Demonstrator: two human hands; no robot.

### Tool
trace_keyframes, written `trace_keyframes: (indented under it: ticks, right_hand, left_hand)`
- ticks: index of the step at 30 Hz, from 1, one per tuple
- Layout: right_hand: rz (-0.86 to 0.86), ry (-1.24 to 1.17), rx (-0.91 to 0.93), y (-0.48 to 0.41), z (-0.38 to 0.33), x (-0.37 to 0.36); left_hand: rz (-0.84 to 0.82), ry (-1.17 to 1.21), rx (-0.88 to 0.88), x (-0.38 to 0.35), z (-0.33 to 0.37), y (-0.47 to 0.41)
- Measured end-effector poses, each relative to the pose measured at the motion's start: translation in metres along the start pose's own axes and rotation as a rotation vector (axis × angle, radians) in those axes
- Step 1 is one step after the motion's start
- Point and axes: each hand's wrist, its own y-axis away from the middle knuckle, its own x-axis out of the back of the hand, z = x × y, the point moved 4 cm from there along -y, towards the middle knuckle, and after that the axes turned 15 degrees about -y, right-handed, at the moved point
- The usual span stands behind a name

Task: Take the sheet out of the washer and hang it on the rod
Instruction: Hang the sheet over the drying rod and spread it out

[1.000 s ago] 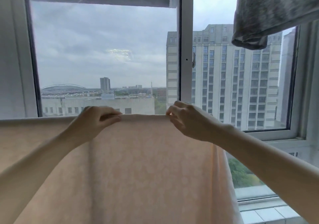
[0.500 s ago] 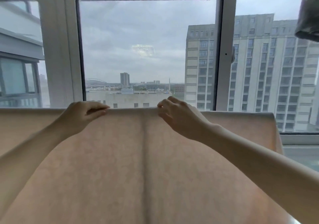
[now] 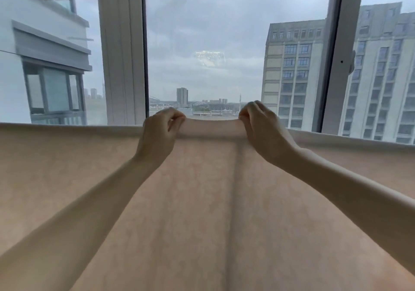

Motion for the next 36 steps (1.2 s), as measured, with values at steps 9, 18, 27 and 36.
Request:
trace_keyframes:
  ticks: [9, 18, 27, 36]
  right_hand:
    - [-0.012, 0.008, 0.087, 0.025, -0.004, -0.009]
    - [0.006, 0.202, 0.36, 0.046, -0.001, -0.02]
    - [-0.1, 0.206, 0.32, 0.025, -0.021, -0.045]
    - [-0.19, 0.19, 0.284, -0.007, -0.064, -0.114]
  left_hand:
    - [-0.1, -0.041, -0.084, 0.014, -0.004, 0.022]
    - [-0.233, 0.072, -0.117, 0.01, -0.015, 0.035]
    - [-0.222, -0.094, -0.07, 0.023, -0.05, 0.011]
    - [-0.343, -0.23, 0.04, 0.068, -0.169, 0.0]
